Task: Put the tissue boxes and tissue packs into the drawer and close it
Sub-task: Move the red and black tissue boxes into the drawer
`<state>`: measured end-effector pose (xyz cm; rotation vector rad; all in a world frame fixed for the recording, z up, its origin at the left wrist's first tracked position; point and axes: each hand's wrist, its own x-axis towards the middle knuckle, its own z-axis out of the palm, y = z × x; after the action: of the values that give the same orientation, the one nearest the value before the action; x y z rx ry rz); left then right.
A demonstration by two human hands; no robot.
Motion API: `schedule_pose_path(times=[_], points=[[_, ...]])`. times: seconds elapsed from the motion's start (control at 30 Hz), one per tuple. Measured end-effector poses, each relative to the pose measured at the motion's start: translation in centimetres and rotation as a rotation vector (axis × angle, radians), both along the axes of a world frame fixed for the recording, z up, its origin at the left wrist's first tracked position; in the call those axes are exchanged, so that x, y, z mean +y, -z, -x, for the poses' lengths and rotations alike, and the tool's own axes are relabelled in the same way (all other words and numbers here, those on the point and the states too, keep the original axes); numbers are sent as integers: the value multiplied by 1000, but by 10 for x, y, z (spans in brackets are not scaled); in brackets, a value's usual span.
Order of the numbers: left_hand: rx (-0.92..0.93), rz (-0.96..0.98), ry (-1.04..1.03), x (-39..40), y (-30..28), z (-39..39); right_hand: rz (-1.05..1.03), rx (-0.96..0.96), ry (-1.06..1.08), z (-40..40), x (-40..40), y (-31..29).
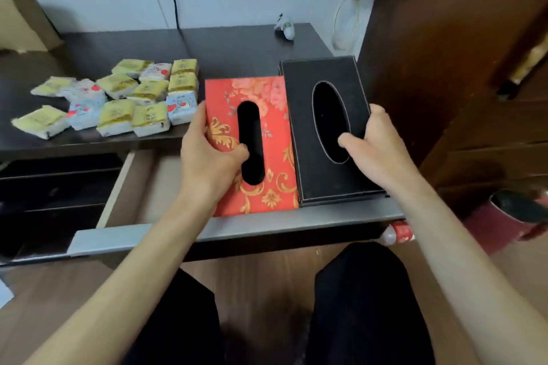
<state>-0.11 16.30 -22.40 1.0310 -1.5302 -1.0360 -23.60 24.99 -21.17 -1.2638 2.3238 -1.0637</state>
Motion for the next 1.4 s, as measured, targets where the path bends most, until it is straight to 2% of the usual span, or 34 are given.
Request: schedule_pose_path(times=[0.1,0.33,0.43,0.87,1.27,1.33,1.4], points=[[5,-49,23,27,3,-11,-58,14,21,-12,32,-4],[-28,-169,32,77,3,-31,-244,199,32,-31,87,-12],[-33,-290,40,87,5,-36,-309,259,-2,-33,96,-4],[-136,-513,34,86,24,-33,-413,599,-81,-33,96,20],[-113,-635,96,71,41,-42,-481,860,-197,-21,92,27],[-203,-617,143,56,38,-46,-439,858,-246,-12,81,20],[-425,-466,212,35,31,-47,-361,813,-333,-3,61,12]])
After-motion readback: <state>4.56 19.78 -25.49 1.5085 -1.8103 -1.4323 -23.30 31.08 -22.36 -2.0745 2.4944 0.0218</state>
